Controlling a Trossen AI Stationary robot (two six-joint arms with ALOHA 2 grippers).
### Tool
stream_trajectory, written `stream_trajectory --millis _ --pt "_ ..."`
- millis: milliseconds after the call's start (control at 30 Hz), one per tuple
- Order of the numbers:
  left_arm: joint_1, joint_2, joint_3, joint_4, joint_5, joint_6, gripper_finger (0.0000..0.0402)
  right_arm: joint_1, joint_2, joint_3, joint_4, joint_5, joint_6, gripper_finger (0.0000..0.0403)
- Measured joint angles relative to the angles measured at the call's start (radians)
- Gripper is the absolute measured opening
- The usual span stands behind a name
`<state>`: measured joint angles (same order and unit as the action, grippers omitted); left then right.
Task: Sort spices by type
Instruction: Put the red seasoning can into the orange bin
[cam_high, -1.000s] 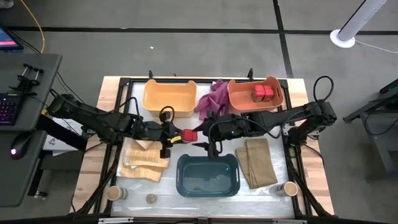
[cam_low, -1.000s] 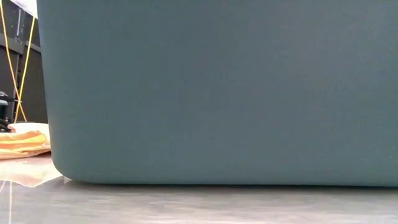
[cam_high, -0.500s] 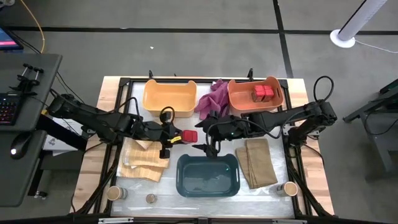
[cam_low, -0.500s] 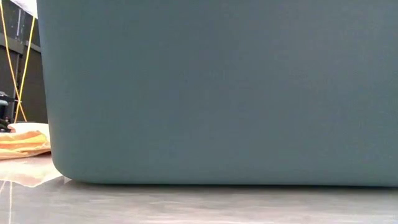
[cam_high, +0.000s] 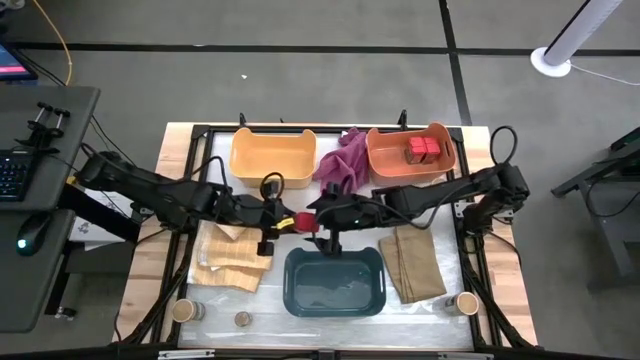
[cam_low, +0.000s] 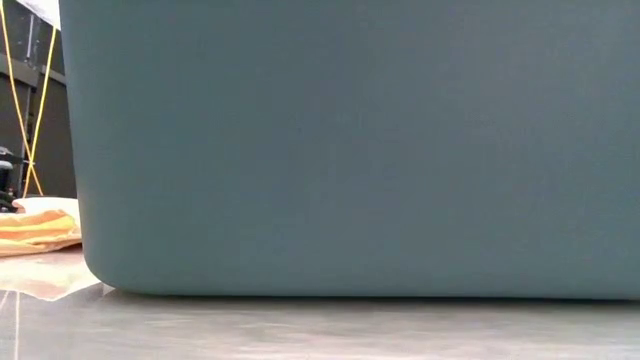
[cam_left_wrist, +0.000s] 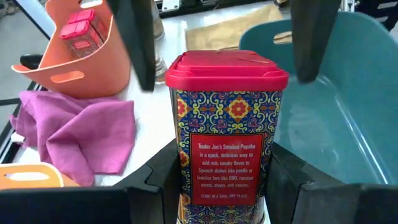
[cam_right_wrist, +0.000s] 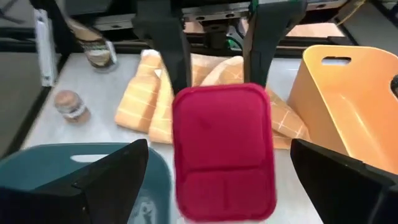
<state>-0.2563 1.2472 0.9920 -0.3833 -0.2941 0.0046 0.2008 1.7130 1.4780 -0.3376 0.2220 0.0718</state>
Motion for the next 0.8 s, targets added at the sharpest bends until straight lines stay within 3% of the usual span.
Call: stream_trajectory --millis 300,433,633,700,800 --pt "0.001 0.020 0.000 0.009 0.001 0.000 0.0140 -0.003 0.023 -0.001 0.007 0.016 -0.013 0.0373" --pt "0.001 0.020 0.000 0.018 0.001 0.000 0.0140 -0.003 0.023 -0.001 0.005 0.022 -0.040 0.0322" --pt "0.001 0.020 0.000 0.024 -0.002 0.000 0.0140 -0.002 0.026 -0.001 -0.002 0.043 -0.079 0.0210" --pt "0.001 0.020 0.000 0.024 -0.003 -0.004 0.0141 -0.002 0.026 -0.001 -0.002 0.041 -0.080 0.0210" --pt "0.001 0.017 0.000 0.025 -0.004 -0.007 0.0180 -0.002 0.025 -0.001 -0.004 0.043 -0.088 0.0210"
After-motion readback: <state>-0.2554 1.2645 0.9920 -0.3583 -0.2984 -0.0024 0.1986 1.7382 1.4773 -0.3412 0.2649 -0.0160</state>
